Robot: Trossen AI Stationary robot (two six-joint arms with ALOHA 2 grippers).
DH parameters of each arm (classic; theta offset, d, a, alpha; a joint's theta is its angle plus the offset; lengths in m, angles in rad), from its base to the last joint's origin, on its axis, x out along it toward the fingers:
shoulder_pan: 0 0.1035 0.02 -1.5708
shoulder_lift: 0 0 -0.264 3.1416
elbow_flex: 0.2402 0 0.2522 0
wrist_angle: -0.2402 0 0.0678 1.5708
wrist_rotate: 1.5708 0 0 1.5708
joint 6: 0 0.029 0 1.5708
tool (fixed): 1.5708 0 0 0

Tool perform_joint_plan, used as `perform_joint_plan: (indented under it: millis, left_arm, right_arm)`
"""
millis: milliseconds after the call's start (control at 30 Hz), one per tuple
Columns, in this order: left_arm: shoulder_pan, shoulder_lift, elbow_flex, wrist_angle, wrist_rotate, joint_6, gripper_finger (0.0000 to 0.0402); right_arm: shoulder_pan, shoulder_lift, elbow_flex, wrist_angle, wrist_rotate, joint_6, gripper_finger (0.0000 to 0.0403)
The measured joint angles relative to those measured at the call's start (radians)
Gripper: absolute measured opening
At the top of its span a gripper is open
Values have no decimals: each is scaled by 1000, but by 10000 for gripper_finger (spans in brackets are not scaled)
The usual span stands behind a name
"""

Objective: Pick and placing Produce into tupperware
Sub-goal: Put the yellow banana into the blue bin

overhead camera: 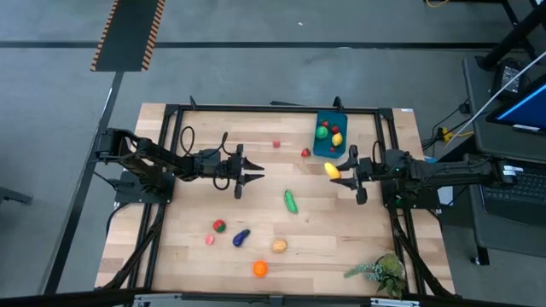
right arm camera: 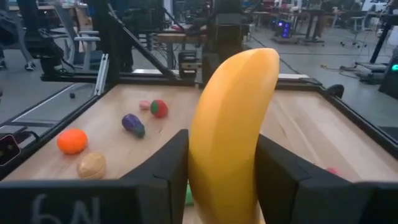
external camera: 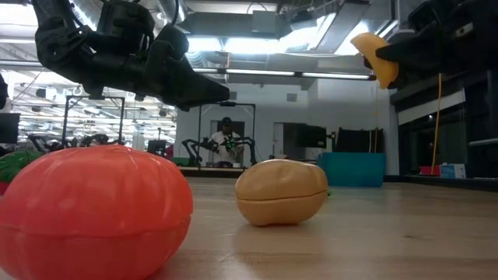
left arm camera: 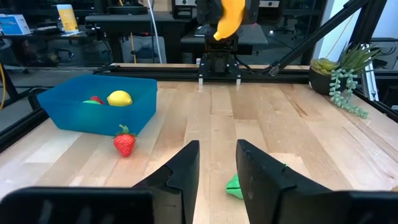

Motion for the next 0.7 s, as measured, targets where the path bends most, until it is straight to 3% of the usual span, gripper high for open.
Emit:
perform_joint_plan:
  millis: [133,533,700]
  left_arm:
    - [0,0,0,0,0,-1,89]
    - [0,0,0,0,0,-2,67]
    - [0,0,0,0,0,-2,58]
  right_arm:
    - [0,0,0,12,62,1,142]
    - [-1,0,0,6,532,29,142]
    - [-42,3,15,-86,538,48,142]
